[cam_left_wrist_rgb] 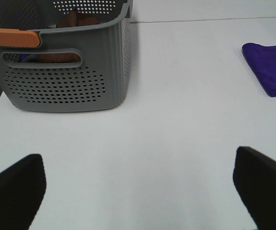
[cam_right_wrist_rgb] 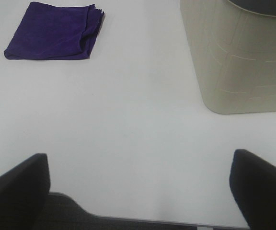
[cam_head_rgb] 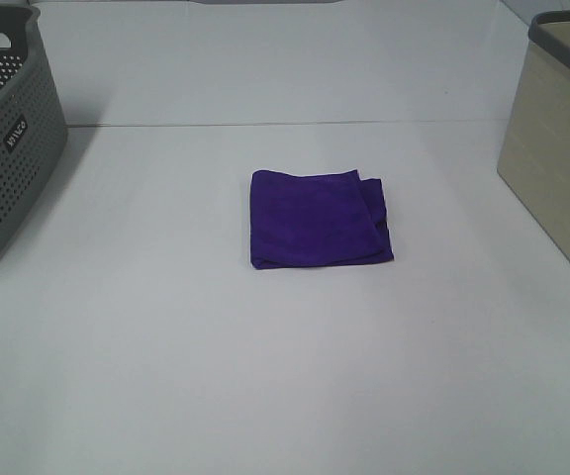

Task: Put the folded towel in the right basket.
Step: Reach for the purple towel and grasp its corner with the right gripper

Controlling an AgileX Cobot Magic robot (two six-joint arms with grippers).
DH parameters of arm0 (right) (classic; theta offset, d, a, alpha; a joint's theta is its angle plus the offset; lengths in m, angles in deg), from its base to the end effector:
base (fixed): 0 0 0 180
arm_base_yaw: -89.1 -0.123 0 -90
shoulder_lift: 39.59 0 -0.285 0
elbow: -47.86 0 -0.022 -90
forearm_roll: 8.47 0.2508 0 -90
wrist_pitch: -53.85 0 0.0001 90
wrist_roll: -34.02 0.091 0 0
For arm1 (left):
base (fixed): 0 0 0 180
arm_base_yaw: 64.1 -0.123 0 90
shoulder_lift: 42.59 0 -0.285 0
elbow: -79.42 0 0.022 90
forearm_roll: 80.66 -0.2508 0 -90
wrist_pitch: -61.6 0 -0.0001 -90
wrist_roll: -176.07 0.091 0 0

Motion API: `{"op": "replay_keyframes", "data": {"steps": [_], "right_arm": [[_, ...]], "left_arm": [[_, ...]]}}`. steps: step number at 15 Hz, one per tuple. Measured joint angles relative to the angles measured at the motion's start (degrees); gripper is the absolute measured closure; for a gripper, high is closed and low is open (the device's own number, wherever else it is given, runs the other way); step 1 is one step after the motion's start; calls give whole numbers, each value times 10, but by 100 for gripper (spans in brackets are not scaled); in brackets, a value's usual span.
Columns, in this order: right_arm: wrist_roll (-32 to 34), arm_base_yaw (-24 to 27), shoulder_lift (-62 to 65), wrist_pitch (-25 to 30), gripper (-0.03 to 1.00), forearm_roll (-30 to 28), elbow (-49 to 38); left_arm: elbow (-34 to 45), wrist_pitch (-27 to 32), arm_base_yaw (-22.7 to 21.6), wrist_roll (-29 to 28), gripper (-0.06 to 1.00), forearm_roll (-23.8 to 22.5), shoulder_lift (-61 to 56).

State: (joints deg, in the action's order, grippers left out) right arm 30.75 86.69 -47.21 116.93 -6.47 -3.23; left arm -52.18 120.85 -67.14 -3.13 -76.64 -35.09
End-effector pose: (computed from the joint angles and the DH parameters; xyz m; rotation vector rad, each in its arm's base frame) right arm -0.0024 0.0027 0.2619 -0.1069 2.1226 0.0335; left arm -0.0047 -0.0057 0.2804 -0.0368 2.0077 -0.0407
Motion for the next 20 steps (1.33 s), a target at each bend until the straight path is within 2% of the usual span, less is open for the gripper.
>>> {"op": "replay_keyframes", "data": {"steps": [20], "right_arm": [[0, 0, 0, 0, -1, 0, 0]], "left_arm": [[0, 0, 0, 0, -5, 0, 0]]}}
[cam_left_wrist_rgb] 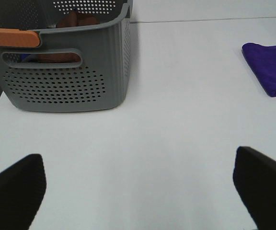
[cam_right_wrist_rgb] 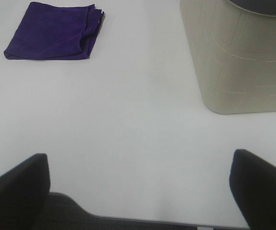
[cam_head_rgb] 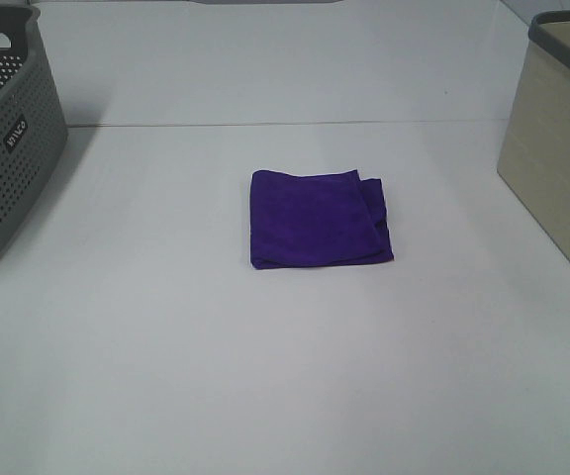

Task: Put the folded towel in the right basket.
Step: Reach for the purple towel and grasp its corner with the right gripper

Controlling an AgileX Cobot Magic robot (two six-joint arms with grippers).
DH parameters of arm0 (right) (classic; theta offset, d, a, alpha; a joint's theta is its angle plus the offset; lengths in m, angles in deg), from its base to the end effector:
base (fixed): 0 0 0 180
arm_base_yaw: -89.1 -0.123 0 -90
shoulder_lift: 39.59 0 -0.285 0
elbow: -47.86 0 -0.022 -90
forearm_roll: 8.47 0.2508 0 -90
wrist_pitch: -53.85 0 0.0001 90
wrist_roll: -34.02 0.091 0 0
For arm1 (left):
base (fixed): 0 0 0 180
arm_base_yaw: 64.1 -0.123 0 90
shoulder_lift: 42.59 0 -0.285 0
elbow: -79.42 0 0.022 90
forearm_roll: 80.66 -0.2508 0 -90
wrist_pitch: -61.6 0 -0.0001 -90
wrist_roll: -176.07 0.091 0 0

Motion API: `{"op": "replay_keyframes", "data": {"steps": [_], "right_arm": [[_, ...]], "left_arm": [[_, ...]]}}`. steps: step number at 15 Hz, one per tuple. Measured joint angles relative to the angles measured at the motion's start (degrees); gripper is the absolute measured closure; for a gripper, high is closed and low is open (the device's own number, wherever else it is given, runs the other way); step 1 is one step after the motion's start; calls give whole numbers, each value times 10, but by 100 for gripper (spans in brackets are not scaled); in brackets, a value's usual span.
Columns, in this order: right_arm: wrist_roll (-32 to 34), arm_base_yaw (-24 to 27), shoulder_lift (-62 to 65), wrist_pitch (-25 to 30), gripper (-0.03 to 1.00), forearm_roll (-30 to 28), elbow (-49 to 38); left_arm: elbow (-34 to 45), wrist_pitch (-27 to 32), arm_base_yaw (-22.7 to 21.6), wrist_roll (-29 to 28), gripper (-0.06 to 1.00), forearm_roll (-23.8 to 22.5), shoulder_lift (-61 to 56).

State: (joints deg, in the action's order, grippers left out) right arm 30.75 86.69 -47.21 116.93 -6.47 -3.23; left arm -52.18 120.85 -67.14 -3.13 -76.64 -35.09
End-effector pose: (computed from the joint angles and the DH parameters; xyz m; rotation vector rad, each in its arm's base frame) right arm -0.0024 0.0027 0.2619 -0.1069 2.1226 0.0335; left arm -0.0047 -0.0057 0.2804 -0.0368 2.0077 -0.0407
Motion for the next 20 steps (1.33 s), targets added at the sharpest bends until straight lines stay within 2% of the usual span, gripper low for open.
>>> {"op": "replay_keyframes", "data": {"steps": [12, 15, 18, 20], "right_arm": [[0, 0, -6, 5, -1, 0, 3], [0, 0, -150, 64, -1, 5, 107], [2, 0, -316, 68, -1, 44, 230], [2, 0, -423, 68, -1, 99, 313]], "left_arm": [[0, 0, 0, 0, -5, 0, 0], [0, 0, 0, 0, -5, 0, 0], [0, 0, 0, 0, -5, 0, 0], [0, 0, 0, 0, -5, 0, 0]]}}
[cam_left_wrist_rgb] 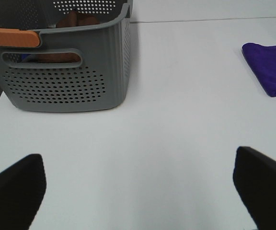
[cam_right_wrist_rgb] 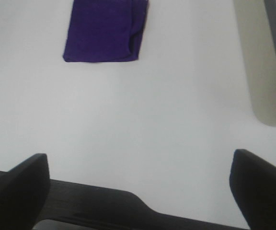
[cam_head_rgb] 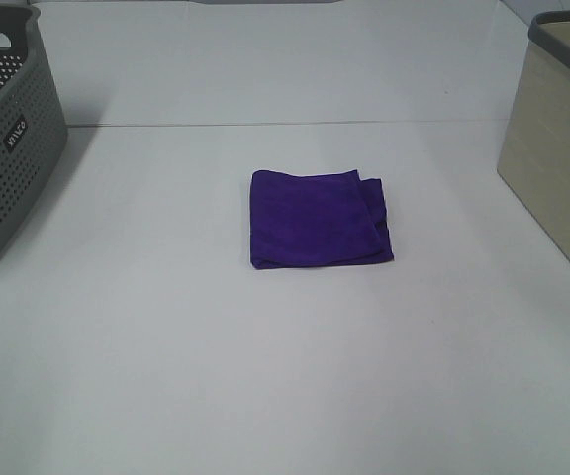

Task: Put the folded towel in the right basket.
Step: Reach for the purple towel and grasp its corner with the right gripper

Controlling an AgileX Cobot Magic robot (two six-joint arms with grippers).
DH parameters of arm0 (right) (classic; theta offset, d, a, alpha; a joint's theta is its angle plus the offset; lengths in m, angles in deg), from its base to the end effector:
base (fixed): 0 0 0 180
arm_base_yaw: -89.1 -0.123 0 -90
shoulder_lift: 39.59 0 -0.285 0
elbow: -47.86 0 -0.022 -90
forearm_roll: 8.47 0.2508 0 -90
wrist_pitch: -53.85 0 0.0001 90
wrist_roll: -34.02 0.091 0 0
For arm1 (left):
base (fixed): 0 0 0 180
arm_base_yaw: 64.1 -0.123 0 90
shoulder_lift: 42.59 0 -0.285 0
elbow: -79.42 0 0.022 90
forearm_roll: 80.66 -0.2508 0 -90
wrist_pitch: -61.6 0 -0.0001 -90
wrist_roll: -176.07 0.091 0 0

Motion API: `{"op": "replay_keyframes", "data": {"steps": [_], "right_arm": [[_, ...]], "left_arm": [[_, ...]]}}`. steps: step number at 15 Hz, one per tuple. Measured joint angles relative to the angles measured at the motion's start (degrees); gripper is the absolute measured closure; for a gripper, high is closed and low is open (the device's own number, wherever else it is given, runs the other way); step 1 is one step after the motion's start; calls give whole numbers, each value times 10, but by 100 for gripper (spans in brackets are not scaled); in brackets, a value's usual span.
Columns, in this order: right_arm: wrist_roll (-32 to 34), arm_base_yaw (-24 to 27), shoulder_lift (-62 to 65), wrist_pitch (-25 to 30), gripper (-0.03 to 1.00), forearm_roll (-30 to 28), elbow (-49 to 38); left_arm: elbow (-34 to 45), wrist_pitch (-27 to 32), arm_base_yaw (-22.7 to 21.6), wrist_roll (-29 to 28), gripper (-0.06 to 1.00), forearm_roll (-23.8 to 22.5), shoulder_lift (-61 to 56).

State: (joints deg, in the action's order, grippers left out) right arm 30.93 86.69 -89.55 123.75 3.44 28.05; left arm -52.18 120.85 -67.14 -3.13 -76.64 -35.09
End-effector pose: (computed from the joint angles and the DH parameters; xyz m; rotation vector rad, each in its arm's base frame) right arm 0.1017 0.0219 0.3809 -0.1167 2.4232 0.2643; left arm -0.0047 -0.0057 0.2804 -0.0368 2.0077 -0.0407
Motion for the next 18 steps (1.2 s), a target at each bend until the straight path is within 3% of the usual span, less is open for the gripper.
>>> {"op": "replay_keyframes", "data": {"steps": [5, 7, 8, 12, 18], "right_arm": [[-2, 0, -164, -1, -1, 119, 84], [-2, 0, -237, 0, -1, 137, 109], [-2, -26, -325, -2, -1, 143, 147], [1, -117, -504, -38, -1, 121, 248], [-20, -123, -726, -84, -1, 100, 360]], "left_arm": [[0, 0, 0, 0, -5, 0, 0], [0, 0, 0, 0, -5, 0, 0], [0, 0, 0, 0, -5, 0, 0], [0, 0, 0, 0, -5, 0, 0], [0, 0, 0, 0, -5, 0, 0]]}}
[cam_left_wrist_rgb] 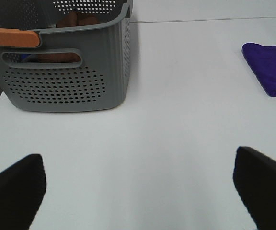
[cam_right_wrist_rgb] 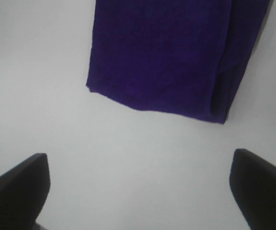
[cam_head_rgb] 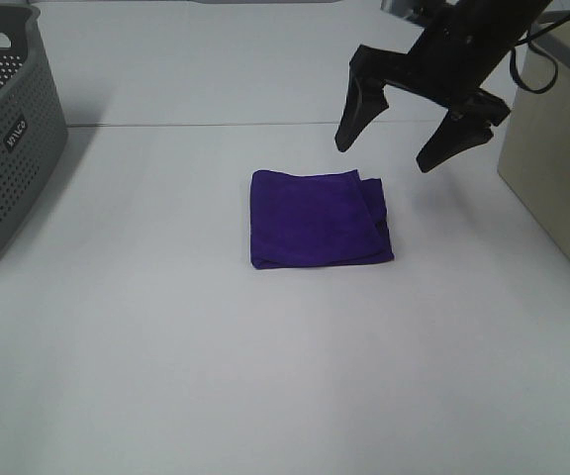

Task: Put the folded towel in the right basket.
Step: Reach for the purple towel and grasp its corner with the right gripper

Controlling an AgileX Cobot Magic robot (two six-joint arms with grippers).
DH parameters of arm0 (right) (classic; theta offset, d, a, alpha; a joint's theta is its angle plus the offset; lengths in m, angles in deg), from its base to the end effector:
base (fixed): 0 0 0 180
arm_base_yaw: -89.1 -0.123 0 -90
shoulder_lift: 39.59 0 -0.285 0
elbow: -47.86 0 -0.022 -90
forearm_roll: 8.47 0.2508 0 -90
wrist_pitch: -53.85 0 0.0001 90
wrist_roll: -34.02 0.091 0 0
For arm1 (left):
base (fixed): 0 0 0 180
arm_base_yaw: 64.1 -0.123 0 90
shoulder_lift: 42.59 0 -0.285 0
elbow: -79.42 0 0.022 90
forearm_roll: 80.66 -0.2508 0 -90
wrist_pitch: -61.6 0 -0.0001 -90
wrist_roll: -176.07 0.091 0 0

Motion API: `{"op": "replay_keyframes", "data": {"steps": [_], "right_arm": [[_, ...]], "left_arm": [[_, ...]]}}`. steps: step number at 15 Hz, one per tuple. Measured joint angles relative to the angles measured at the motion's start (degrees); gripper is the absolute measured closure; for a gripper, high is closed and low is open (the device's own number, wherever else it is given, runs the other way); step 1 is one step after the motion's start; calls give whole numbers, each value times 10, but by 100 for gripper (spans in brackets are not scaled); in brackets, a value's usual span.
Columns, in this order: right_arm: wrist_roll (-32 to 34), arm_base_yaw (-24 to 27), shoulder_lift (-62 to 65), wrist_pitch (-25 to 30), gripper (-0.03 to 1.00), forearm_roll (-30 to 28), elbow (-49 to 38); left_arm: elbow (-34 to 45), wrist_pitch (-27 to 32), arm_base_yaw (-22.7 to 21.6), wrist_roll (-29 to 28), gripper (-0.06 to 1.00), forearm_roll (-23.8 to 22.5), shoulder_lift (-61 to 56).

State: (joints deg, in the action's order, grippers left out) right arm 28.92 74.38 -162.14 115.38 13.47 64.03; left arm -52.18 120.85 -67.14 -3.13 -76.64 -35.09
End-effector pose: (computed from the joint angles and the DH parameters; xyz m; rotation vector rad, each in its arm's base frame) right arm 0.3994 0.1358 0.2302 -0.2872 2.8996 0.5475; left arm -0.0047 -0.0057 0.2804 -0.0368 2.0077 -0.0407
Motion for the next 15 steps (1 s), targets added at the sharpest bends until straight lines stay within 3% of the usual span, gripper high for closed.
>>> {"op": "replay_keyframes", "data": {"steps": [5, 11, 15], "right_arm": [[4, 6, -131, -20, -1, -90, 81], [15, 38, -178, -54, -1, -78, 88], [-6, 38, -202, -73, -1, -18, 88]], "left_arm": [[0, 0, 0, 0, -5, 0, 0], [0, 0, 0, 0, -5, 0, 0], [0, 0, 0, 0, -5, 0, 0]]}}
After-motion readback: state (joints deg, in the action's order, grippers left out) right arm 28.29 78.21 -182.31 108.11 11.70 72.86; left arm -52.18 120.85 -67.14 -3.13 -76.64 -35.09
